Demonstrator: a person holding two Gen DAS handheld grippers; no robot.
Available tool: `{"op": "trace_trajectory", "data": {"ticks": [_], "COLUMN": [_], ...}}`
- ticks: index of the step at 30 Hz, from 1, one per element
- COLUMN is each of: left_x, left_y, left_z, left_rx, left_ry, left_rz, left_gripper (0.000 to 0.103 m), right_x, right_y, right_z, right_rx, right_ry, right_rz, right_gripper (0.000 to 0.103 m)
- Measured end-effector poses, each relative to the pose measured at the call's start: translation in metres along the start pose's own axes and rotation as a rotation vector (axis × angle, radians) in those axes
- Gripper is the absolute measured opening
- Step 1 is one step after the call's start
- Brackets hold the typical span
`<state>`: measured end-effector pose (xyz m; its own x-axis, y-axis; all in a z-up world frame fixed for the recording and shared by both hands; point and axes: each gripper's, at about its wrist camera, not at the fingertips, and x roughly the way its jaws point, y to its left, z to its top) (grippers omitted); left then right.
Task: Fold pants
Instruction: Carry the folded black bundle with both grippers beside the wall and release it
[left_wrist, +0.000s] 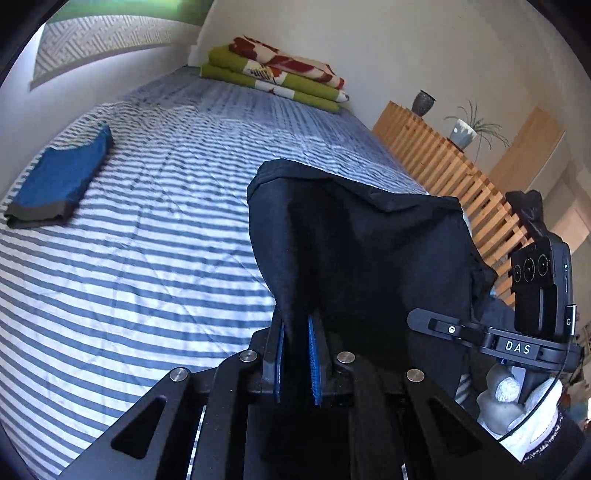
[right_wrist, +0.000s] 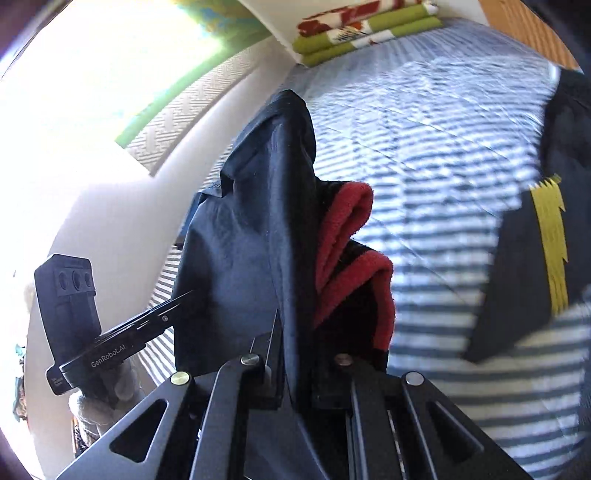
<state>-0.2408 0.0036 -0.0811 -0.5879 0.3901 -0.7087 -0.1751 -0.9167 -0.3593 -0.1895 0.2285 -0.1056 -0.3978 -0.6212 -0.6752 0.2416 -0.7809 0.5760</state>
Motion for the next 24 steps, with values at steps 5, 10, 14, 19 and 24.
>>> {"op": "trace_trajectory", "data": {"ticks": [5,10,14,19,24], "left_x": [-0.036,-0.06,-0.072,-0.071,-0.052], "left_y": [0.064,0.141,0.2,0.267,0.341], "left_z": [0.039,0.082,0.117,0.153,0.188], "left_rx": [-0.038,-0.09,-0.119,-0.119,-0.112], "left_ry": [-0.07,-0.131,-0.179,-0.186,-0.18], "left_rz": [0.079,0.156,0.236,0.329,0.394], "left_gripper": [0.011,0.011,0.011,0.011,0.011], "right_x": [0.046,0.111,0.17,0.242,0.317], "right_y": [0.071,0.138,0.191,0.253,0.285], "right_z": [0.036,0.07,0.11,0.147,0.179], "right_rx": [-0.083,-0.146,-0.18,-0.26,-0.274], "right_ry": [0.001,0.02,0.022,0.022,0.034], "right_rz": [0.043,0.085,0.12,0.124,0.123], "right_gripper": [0.009,0.009,0.009,0.009,0.009]}}
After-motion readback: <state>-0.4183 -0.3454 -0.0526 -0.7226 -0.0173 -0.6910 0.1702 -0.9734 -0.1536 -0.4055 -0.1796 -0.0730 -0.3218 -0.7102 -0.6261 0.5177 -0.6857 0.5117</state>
